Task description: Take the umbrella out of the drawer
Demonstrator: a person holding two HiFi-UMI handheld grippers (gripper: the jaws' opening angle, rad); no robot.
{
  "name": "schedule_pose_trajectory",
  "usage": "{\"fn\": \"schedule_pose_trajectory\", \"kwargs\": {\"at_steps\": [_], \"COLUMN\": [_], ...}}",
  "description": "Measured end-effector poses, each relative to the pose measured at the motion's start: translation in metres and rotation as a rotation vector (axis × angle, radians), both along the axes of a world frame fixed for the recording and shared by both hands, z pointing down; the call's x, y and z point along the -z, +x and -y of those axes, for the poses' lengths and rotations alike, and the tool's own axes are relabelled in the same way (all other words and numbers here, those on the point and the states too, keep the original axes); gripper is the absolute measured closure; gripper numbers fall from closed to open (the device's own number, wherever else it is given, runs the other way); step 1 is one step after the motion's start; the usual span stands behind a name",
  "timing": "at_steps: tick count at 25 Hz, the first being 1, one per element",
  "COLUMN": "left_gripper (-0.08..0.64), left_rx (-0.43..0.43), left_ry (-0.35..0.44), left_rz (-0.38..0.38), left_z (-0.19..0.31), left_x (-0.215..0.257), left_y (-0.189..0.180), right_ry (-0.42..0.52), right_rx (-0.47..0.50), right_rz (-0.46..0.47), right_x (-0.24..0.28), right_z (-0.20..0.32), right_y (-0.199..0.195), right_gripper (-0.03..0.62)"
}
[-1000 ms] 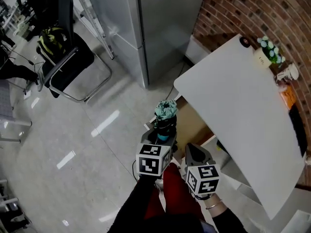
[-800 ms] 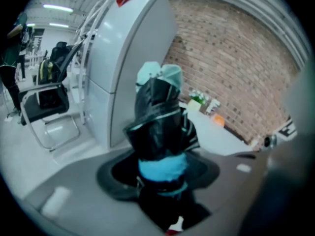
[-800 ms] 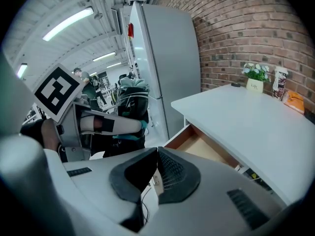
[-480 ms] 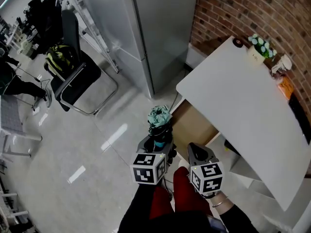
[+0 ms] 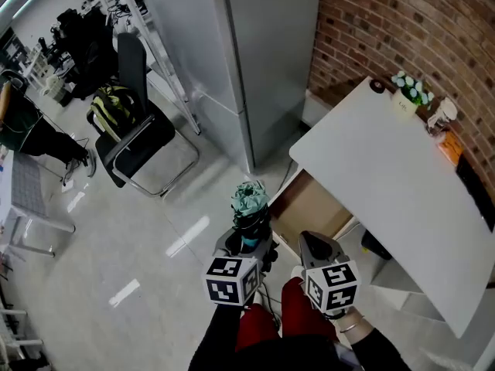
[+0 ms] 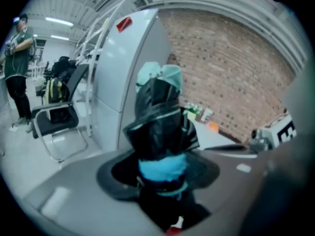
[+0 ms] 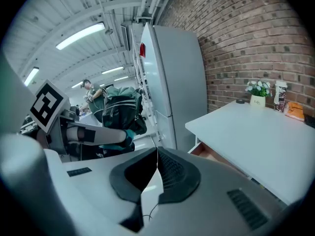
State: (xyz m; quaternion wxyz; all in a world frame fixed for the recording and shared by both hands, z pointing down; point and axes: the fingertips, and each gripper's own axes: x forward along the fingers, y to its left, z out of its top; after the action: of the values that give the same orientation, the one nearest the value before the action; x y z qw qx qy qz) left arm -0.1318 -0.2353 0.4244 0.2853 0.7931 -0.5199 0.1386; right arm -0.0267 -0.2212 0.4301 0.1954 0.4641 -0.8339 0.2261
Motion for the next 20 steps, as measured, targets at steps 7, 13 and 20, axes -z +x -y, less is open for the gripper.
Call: {"fn": "schedule_pose_trajectory", "kwargs": {"at_steps": [7,13,20], "left_gripper": [0.324,0.324,0.324], "left_rx": [0.012,0.011,0.011], "left_ry": [0.043,0.066,0.101], "left_rz": [0.012,0.023,0.027], "left_z": [-0.019,-0.039,-0.057], "left_x": [0.020,0.035,0.051], "left_y": [-0.023,-0.040,-0.056], "right_ry": [0.070,0.116,0.164], "right_rx": [0.038,0.048,0.040], "right_rz": [0.023,0.041,0.074], "right_x": [0.026,0.048,0.064], "right_z": [-0.014,-0.023,-0.035], "right_y": [-0.020,-0.026,-0.034], "right_gripper": [0.584,0.584,0.584]}}
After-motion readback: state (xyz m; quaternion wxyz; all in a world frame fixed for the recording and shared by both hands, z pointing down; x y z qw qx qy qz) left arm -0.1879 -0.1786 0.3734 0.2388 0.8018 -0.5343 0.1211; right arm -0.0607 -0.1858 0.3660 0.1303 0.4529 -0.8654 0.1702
